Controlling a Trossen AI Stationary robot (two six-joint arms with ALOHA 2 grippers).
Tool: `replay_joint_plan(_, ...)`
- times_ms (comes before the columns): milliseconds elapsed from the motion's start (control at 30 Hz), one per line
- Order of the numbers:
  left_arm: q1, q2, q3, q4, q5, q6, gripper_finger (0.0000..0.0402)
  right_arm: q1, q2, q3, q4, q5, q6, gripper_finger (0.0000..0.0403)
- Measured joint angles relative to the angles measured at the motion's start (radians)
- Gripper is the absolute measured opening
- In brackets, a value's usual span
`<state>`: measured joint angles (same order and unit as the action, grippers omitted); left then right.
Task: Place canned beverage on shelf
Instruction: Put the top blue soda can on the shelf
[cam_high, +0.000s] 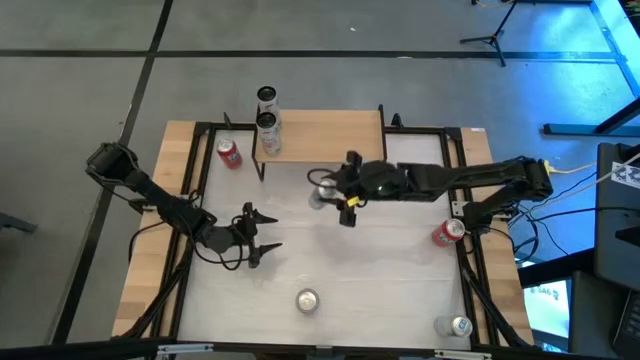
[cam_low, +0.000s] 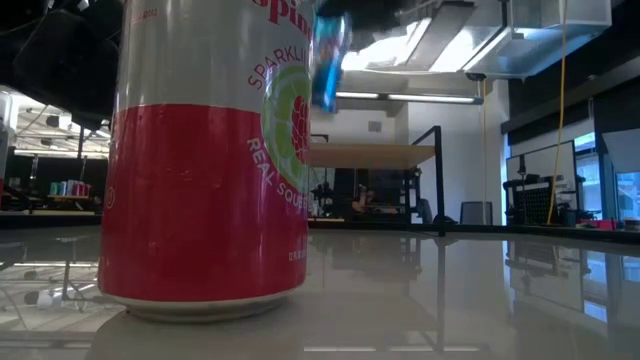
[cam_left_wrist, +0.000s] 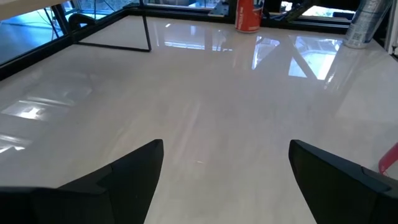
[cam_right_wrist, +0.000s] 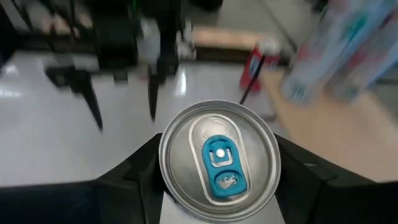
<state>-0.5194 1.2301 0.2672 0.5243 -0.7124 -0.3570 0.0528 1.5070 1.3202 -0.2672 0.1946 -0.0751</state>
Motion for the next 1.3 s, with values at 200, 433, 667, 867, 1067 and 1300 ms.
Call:
replay_joint_plan(200,0.000,0.000,0.000,0.000,0.000,-0.009,0.0337,-0.074,0.000,0.124,-0.050,-0.006,-0.020,0.0217)
replay_joint_plan(433,0.000,0.000,0.000,0.000,0.000,-0.028,0.0337,-0.209,0.000,0.155,-0.013,-0.094,-0.035,0.0217)
replay_joint_plan(667,0.000,0.000,0.000,0.000,0.011,-0.036,0.0337,-0.313,0.031,0.158,0.094,-0.190,-0.035,0.0217)
replay_joint_plan(867,-0.001,0.000,0.000,-0.002,0.012,-0.055,0.0337,-0.329,0.166,0.353,-0.037,-0.215,-0.033,0.0217)
replay_joint_plan(1067,-0.001,0.000,0.000,-0.009,0.020,-0.056,0.0337,-0.352,0.335,0.601,-0.271,-0.196,-0.038,0.0217)
replay_joint_plan(1300,0.000,0.000,0.000,-0.019,0.019,-0.052,0.0337,-0.397,0.424,0.664,-0.277,-0.191,-0.070,0.0217)
